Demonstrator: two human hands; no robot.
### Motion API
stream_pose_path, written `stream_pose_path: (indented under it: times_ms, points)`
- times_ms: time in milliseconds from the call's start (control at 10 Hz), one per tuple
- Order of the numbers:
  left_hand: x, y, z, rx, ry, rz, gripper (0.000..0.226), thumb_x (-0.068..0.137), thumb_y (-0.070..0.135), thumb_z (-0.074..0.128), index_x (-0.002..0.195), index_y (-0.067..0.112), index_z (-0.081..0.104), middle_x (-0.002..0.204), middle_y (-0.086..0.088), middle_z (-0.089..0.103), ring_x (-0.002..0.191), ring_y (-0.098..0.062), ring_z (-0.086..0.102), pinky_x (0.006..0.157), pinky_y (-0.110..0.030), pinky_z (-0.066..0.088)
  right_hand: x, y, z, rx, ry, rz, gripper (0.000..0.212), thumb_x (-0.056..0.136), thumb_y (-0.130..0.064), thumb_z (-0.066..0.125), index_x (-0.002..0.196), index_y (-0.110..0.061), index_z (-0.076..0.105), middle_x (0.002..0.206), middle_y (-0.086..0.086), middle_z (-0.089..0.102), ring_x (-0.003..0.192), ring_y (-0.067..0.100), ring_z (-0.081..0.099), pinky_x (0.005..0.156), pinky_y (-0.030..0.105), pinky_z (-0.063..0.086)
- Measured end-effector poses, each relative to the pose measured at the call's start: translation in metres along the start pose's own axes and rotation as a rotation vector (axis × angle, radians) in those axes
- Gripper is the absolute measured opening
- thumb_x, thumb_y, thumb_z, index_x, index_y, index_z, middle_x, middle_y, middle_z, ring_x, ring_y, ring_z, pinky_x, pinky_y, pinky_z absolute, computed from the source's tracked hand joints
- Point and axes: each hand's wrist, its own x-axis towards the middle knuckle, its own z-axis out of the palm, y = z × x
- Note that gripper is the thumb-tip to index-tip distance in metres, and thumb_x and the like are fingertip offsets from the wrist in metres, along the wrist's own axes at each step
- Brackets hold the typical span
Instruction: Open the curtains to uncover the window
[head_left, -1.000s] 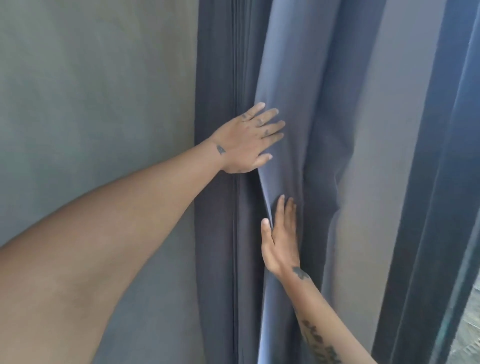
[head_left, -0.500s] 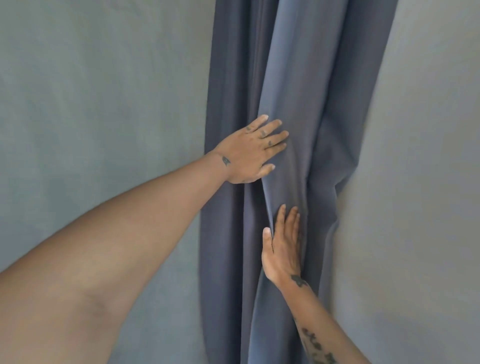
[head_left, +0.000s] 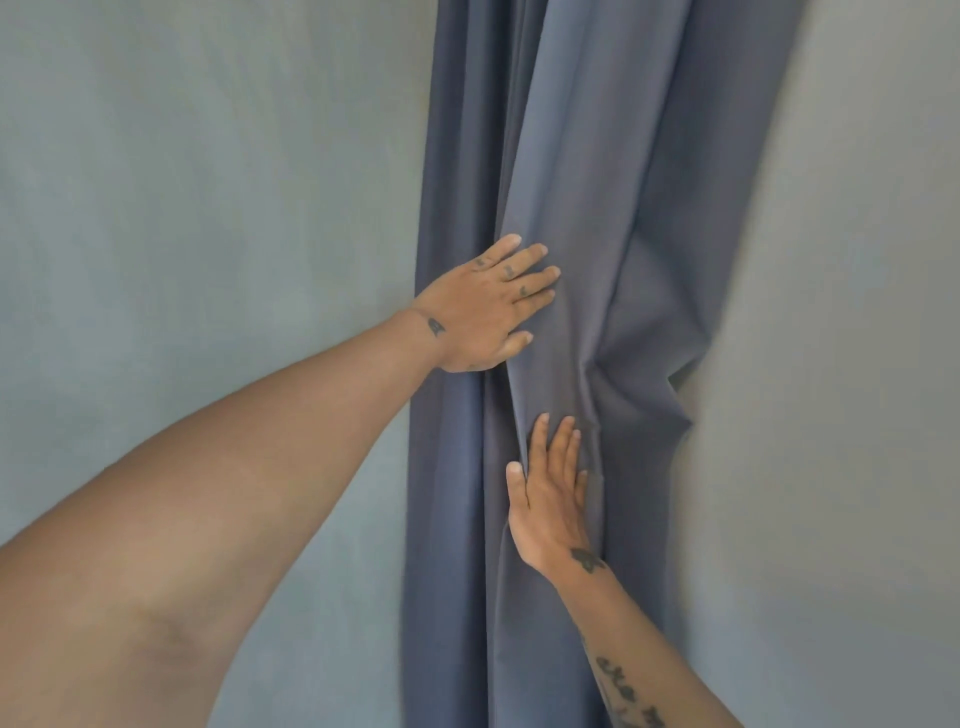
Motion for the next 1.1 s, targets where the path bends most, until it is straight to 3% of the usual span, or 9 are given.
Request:
stream_pose_path:
  times_ms: [200,300,400,500,700,900,1000,1100]
  points:
    - [0.0,-0.023,0.035,-0.039,0.005,-0.037,0.059,0.102,0.041,0.019,0.153,0.016,0.002,0.161,-0.002,-0.004,0.146,-0.023,-0.01,0.117,-0.038,-0.011,0.028,-0.01,0.024,-0.033,-0.03,-0.029,0.057,0.097,-0.032,0.017,0.135,-0.023,-0.025,0.145,0.004,-0.036,0.134,0.018,-0.032,0.113,0.048,-0.012]
    - [-0.001,-0.026,0.052,-0.05,0.033,-0.037,0.06,0.102,0.039,0.019,0.152,0.016,-0.005,0.16,-0.001,-0.011,0.145,-0.022,-0.014,0.116,-0.037,-0.012,0.024,-0.002,0.04,-0.127,-0.053,-0.055,0.06,0.085,-0.048,0.001,0.128,-0.026,-0.034,0.136,0.002,-0.044,0.127,0.018,-0.04,0.112,0.049,-0.014]
    - [0.007,-0.022,0.058,-0.049,0.11,-0.009,0.06,0.102,0.039,0.018,0.152,0.016,-0.006,0.16,-0.001,-0.011,0.146,-0.023,-0.012,0.116,-0.038,-0.012,0.021,0.008,0.045,-0.153,-0.043,0.002,0.064,0.07,-0.049,-0.012,0.125,-0.028,-0.037,0.136,0.002,-0.045,0.125,0.019,-0.042,0.111,0.049,-0.015]
    - [0.011,-0.015,0.059,-0.032,0.162,-0.006,0.06,0.101,0.04,0.017,0.152,0.015,-0.001,0.161,-0.003,-0.006,0.146,-0.024,-0.007,0.117,-0.04,-0.007,0.017,0.012,0.04,-0.155,-0.028,0.019,0.065,0.071,-0.05,-0.011,0.125,-0.025,-0.037,0.136,0.002,-0.045,0.126,0.019,-0.041,0.11,0.047,-0.015]
    - [-0.002,-0.001,0.045,-0.063,0.303,-0.009,0.063,0.089,0.038,0.021,0.139,0.009,0.046,0.147,-0.008,0.043,0.137,-0.028,0.037,0.114,-0.041,0.01,-0.015,0.011,0.018,-0.141,-0.08,0.02,0.066,0.074,-0.053,-0.003,0.126,-0.027,-0.034,0.136,0.001,-0.043,0.128,0.017,-0.038,0.113,0.048,-0.01]
    - [-0.028,0.036,-0.012,-0.172,0.331,0.043,0.061,0.088,0.037,0.026,0.137,0.006,0.048,0.146,-0.011,0.045,0.136,-0.03,0.038,0.114,-0.041,0.0,-0.086,0.013,-0.023,-0.117,-0.104,0.054,0.075,0.069,-0.061,0.001,0.123,-0.026,-0.036,0.134,0.0,-0.044,0.127,0.014,-0.038,0.115,0.046,-0.003]
    - [-0.045,0.062,-0.049,-0.201,0.338,0.048,0.061,0.087,0.037,0.028,0.134,0.008,0.053,0.144,-0.011,0.047,0.134,-0.03,0.041,0.114,-0.041,0.0,-0.135,0.017,-0.054,-0.125,-0.143,0.053,0.087,0.066,-0.077,0.001,0.122,-0.024,-0.038,0.134,0.0,-0.043,0.127,0.013,-0.037,0.115,0.046,0.0]
    - [-0.06,0.088,-0.09,-0.177,0.375,0.047,0.06,0.086,0.037,0.027,0.132,0.01,0.056,0.142,-0.01,0.05,0.133,-0.028,0.042,0.113,-0.04,0.001,-0.187,0.024,-0.088,-0.039,-0.19,0.049,0.094,0.05,-0.086,-0.011,0.122,-0.03,-0.036,0.136,-0.005,-0.04,0.13,0.011,-0.033,0.117,0.046,0.004]
